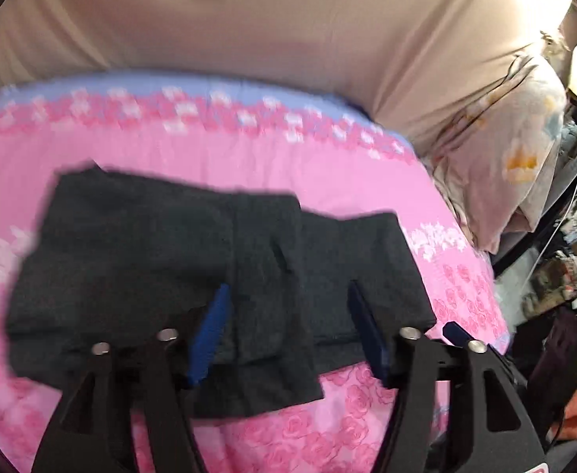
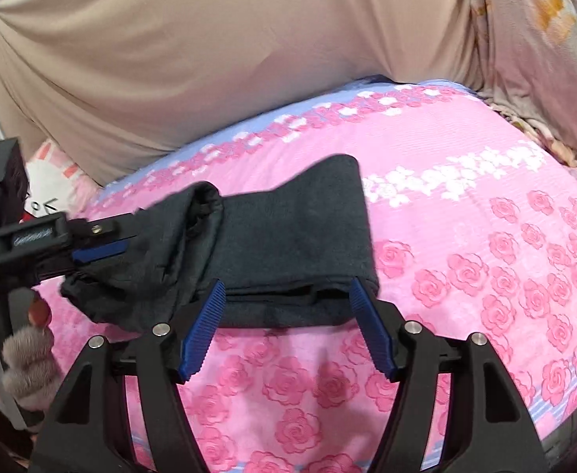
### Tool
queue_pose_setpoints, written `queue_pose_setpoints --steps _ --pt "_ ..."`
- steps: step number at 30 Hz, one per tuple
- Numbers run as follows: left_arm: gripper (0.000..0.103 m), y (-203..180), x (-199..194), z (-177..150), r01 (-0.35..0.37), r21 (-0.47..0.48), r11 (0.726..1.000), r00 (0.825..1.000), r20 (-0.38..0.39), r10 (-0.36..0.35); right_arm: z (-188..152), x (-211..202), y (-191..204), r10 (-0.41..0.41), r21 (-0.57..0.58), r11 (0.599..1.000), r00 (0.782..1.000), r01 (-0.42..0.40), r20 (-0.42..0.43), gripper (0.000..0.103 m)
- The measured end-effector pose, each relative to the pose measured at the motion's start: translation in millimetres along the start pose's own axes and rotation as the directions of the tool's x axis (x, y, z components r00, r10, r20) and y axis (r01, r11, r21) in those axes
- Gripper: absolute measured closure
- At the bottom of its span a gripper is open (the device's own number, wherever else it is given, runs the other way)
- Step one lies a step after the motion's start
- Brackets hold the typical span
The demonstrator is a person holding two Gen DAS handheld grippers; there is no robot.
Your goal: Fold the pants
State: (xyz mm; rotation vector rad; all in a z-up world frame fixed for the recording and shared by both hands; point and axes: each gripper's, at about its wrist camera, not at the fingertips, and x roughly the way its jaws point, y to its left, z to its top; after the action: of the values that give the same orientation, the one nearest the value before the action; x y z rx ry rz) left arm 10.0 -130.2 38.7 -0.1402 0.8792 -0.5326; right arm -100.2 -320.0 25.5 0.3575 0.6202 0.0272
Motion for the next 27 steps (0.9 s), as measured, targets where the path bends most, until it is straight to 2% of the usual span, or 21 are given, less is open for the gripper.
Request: queue_pose_setpoints --steps 2,5,7,10,11,12,14,16,18,19,20,21,23,25,27 --pt "0.019 7.4 -31.4 2.1 -0.040 0.015 0.999 0.995 0.090 0.038 5.8 8.0 9.0 0.073 0.003 0.997 0.997 -0.073 -0.020 0.033" --pt "0.018 32.6 -70.4 2.7 -0.117 -0.019 0.993 0.976 0.182 0.118 9.8 33.6 29.5 0.188 0.020 0.982 0.978 -0.187 -0.089 0.023" --pt "0.018 52.5 -81.0 4.4 -0.182 -0.056 0.982 0.963 0.191 0.189 9.2 58.4 41.2 0.255 0.056 0.967 0.956 -0.249 -0.147 0.023" --pt "0.018 81.4 -90.4 -5.1 -0.222 -0.117 0.968 0.955 0.173 0.240 10.5 89.4 50.9 0.310 0.126 0.949 0.929 -0.289 -0.201 0.023" --pt "0.018 90.7 -92.6 -8.9 -0.227 -0.135 0.964 0.954 0.166 0.248 11.3 95.0 52.1 0.312 0.151 0.947 0.927 -0.285 -0.207 0.024" --pt "0.018 99.5 -95.6 -13.2 -0.234 -0.149 0.961 0.953 0.161 0.257 13.1 96.8 53.4 0.288 0.168 0.952 0.937 -0.257 -0.199 0.025" --pt "0.018 116.3 -104.8 -23.3 -0.252 -0.175 0.952 0.948 0.153 0.279 17.9 87.1 60.3 0.261 0.145 0.960 0.952 -0.240 -0.157 0.036" --pt "0.018 129.4 -107.6 -31.3 -0.256 -0.190 0.948 0.947 0.146 0.285 20.5 82.3 70.6 0.300 0.111 0.952 0.939 -0.285 -0.167 0.037" --pt "0.018 140.7 -108.2 -37.4 -0.265 -0.206 0.942 0.946 0.133 0.296 16.8 89.2 83.6 0.323 0.089 0.946 0.921 -0.311 -0.215 0.037" --pt "0.018 145.2 -107.5 -39.1 -0.263 -0.213 0.941 0.948 0.126 0.293 12.7 98.2 89.3 0.313 0.076 0.950 0.917 -0.304 -0.248 0.041" --pt "0.018 150.2 -105.0 -40.8 -0.258 -0.222 0.940 0.951 0.115 0.288 9.5 106.1 94.5 0.291 0.050 0.956 0.919 -0.288 -0.267 0.074" --pt "0.018 153.6 -102.8 -41.7 -0.255 -0.231 0.939 0.953 0.105 0.284 9.2 112.7 101.8 0.249 0.003 0.966 0.922 -0.260 -0.295 0.099" --pt "0.018 158.4 -100.7 -43.7 -0.245 -0.243 0.938 0.957 0.096 0.275 20.2 98.5 110.7 0.254 -0.042 0.961 0.932 -0.273 -0.258 0.098" --pt "0.018 160.2 -103.0 -45.5 -0.247 -0.238 0.939 0.955 0.102 0.277 40.7 58.1 122.1 0.257 -0.141 0.950 0.955 -0.278 -0.151 0.098" --pt "0.018 163.0 -105.9 -47.6 -0.255 -0.238 0.937 0.952 0.107 0.286 47.9 45.0 116.5 0.235 -0.169 0.952 0.964 -0.254 -0.124 0.098"
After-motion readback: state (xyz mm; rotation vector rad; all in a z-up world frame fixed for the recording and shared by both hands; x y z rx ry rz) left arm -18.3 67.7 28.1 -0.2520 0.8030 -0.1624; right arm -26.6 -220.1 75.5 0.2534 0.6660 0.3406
